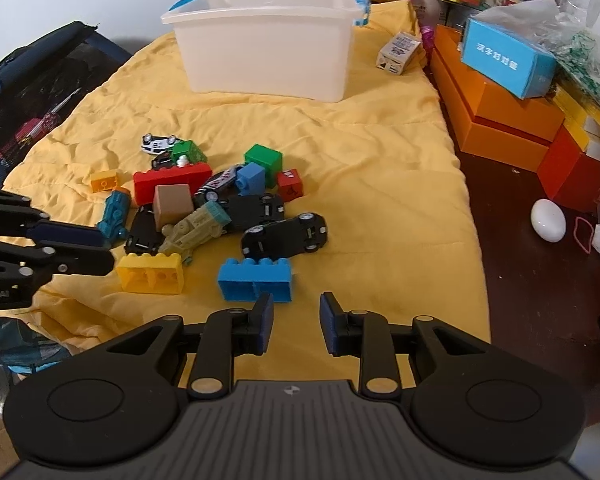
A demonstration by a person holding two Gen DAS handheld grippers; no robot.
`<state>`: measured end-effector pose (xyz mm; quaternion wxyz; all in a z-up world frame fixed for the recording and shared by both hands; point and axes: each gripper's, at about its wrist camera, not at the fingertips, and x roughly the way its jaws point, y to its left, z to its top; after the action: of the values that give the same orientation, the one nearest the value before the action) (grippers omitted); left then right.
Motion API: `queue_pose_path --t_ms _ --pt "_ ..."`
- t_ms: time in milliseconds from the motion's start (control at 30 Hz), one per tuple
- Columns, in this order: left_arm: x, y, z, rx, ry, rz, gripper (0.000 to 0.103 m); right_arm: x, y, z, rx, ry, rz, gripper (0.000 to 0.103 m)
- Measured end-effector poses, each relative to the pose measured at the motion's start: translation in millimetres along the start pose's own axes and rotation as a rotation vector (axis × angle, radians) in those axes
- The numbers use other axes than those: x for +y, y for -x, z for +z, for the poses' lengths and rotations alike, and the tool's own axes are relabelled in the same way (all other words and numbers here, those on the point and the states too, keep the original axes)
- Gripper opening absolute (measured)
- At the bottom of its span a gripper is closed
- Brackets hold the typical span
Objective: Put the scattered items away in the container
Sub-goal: 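Close the left tool on the yellow brick while the right tool grasps the blue brick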
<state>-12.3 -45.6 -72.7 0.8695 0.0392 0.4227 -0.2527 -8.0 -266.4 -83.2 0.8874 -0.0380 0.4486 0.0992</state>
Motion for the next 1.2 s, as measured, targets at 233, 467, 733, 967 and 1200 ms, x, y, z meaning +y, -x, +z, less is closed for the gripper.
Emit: queue_pose_path --t_ms 233,467,733,967,1200 --pt "-4 -8 2 0.038 -0.046 -0.017 0.025 -5 -2 2 0.012 0.024 0.031 0.03" --pt "-1 -30 26 0.03 -0.071 0.043 0.025 -5 -10 23 -0.048 0.027 0.072 0.03" --pt "-26 -32 2 0.08 -0.162 0.0 0.029 3 -25 13 0.025 0.113 0.084 0.03" --pt "-29 -32 0 0.107 -0.108 -0.127 0.029 -1 -15 -12 0.115 0.135 0.095 0.03" --pt "-26 -18 3 0.056 -0.11 -0.068 0.032 11 -5 15 0.04 0.288 0.106 0.034"
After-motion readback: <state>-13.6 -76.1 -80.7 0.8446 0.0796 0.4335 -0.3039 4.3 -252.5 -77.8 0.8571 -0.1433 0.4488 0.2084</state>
